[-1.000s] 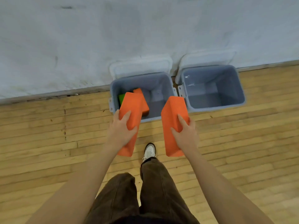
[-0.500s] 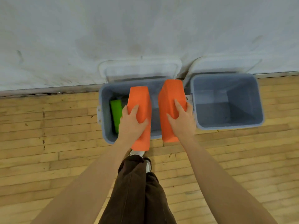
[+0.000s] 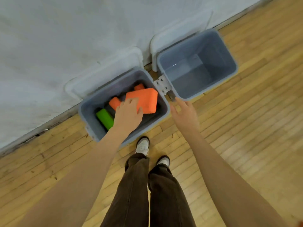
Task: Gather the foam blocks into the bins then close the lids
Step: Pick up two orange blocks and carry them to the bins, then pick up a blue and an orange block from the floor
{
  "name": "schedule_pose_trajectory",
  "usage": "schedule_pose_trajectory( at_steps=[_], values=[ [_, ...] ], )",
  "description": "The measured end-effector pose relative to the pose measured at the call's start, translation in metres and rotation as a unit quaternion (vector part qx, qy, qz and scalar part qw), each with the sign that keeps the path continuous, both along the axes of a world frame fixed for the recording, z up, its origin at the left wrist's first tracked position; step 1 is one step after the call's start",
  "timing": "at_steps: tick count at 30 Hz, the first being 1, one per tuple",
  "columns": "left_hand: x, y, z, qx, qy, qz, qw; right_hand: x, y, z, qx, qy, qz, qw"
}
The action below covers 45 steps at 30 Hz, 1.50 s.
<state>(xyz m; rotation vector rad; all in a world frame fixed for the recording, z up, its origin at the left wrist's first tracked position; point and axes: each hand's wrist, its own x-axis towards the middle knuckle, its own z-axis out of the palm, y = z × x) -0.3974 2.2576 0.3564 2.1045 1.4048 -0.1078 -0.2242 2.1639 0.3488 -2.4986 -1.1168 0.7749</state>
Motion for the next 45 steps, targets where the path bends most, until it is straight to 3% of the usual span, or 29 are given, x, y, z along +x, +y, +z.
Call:
schedule_pose_trajectory(
  at_steps=[5,10,17,21,28,34,40,45],
  values=[
    [0.080,-0.054,0.052,0.020,-0.024,-0.185,0.982,0.023,-0.121,0.047,-0.027,0.023,-0.172,0.984],
    [0.168,-0.168,0.090,-0.052,-0.024,-0.377,0.924,0.035,-0.269,0.073,0.003,0.030,-0.357,0.934],
    [0.239,-0.403,0.093,-0.092,0.026,-0.590,0.802,0.020,-0.499,0.077,0.040,0.020,-0.569,0.821],
    [0.250,-0.526,0.070,-0.054,0.102,-0.704,0.700,-0.001,-0.633,0.078,0.013,-0.002,-0.649,0.761],
    [0.267,-0.721,0.058,-0.042,0.172,-0.806,0.565,-0.055,-0.807,0.074,-0.040,0.049,-0.761,0.646],
    [0.307,-0.851,0.052,-0.037,0.193,-0.830,0.522,-0.056,-0.894,0.074,-0.027,0.070,-0.826,0.558],
    [0.373,-0.961,0.026,-0.044,0.204,-0.833,0.512,0.008,-1.000,0.059,-0.044,0.059,-0.846,0.528],
    [0.440,-1.072,0.013,-0.041,0.192,-0.853,0.484,0.067,-1.081,0.043,-0.048,0.097,-0.860,0.500]
  ],
)
